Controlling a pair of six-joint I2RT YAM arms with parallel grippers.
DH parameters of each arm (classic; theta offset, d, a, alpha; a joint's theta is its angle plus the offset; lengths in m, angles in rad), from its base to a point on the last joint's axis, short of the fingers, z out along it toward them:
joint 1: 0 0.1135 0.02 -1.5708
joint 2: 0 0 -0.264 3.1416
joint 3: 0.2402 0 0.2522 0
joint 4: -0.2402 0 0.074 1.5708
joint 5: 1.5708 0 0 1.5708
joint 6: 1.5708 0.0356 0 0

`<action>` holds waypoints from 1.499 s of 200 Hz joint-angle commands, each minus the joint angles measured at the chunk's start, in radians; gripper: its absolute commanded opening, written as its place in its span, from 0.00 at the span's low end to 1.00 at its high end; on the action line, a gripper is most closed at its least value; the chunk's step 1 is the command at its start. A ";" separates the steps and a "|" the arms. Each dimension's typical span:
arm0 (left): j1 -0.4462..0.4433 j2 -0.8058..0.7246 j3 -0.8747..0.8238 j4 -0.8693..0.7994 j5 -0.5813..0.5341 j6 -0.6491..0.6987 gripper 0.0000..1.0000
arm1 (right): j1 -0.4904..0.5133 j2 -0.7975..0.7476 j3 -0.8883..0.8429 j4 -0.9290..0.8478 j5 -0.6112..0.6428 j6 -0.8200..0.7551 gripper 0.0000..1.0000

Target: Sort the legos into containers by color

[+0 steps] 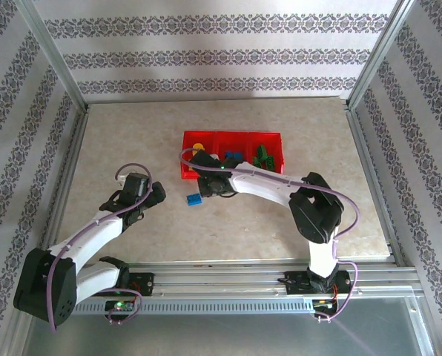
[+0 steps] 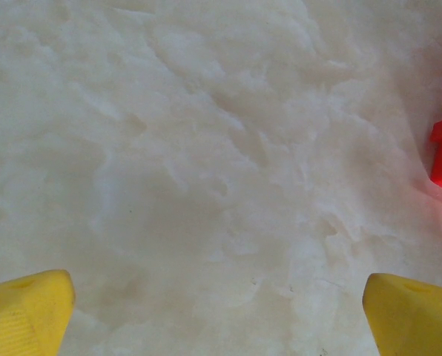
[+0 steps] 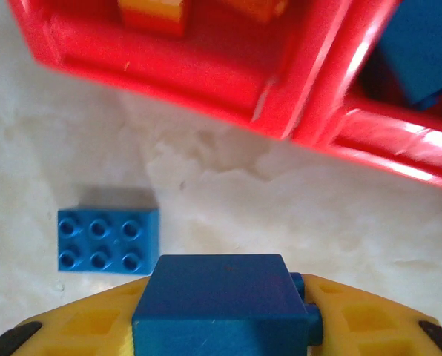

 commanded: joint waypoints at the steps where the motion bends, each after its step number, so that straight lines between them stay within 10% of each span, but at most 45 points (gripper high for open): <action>1: 0.016 -0.003 0.017 0.006 -0.004 -0.005 1.00 | -0.041 -0.041 0.000 -0.024 0.050 -0.062 0.41; 117: 0.017 -0.016 0.018 -0.002 -0.010 -0.003 1.00 | -0.254 0.098 0.230 -0.006 0.033 -0.237 0.41; 300: 0.018 -0.021 0.018 -0.003 0.007 -0.010 1.00 | -0.318 0.273 0.377 -0.004 0.038 -0.299 0.55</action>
